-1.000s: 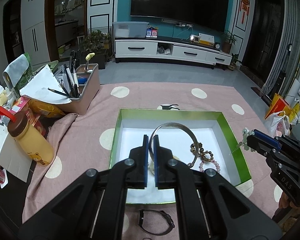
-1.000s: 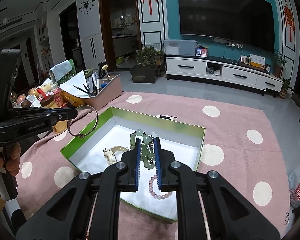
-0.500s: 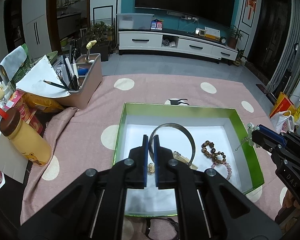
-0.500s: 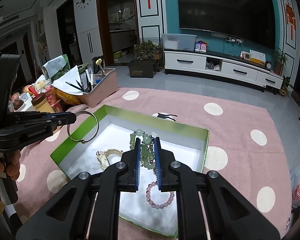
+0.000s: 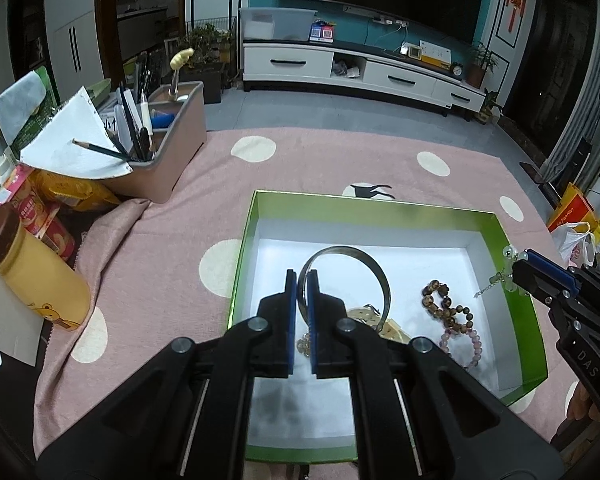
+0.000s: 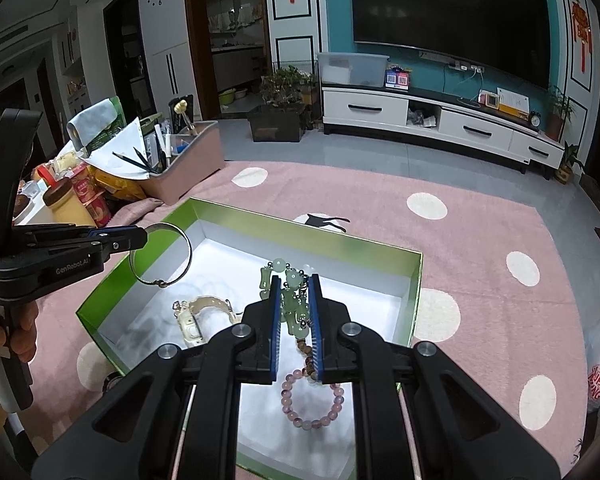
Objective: Organize jewelry
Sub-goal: 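Carry the silver bangle into the green box while the right carries the jade beads there, then open the left gripper to drop the bangle while the right releases the jade beads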
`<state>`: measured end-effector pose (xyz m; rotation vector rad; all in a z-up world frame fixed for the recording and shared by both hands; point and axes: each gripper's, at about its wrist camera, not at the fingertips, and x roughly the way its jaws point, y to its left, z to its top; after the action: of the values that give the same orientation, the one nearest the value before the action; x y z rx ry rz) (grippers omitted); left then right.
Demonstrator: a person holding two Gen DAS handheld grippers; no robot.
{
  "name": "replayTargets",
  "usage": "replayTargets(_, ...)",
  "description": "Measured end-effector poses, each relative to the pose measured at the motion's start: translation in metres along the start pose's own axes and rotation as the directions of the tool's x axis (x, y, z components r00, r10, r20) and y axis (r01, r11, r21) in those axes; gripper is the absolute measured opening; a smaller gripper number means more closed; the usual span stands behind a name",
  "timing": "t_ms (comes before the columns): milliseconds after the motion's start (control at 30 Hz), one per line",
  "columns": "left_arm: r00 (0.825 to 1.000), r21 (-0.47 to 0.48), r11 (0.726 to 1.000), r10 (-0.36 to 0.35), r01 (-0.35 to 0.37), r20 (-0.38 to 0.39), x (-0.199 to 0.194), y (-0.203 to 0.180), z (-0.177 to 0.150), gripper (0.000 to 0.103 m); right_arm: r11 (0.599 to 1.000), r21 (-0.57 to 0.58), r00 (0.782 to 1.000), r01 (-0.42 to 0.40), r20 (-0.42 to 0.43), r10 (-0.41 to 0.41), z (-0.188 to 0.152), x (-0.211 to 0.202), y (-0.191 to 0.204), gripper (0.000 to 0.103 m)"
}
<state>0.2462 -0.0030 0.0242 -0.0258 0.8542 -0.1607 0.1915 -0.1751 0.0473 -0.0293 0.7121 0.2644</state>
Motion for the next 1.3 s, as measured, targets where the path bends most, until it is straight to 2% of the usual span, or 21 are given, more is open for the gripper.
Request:
replayTargets(667, 0.996, -0.034, 0.999, 0.008, -0.011, -0.086, 0.034, 0.012, 0.002, 0.005, 0.999, 0.037, 0.995, 0.027, -0.1, -0.023, 0.003, 0.04, -0.008, 0.013)
replayTargets(1300, 0.99, -0.037, 0.999, 0.026, -0.031, -0.138, 0.053, 0.018, 0.004, 0.005, 0.998, 0.028, 0.987, 0.05, -0.153, -0.045, 0.007, 0.059, -0.008, 0.013)
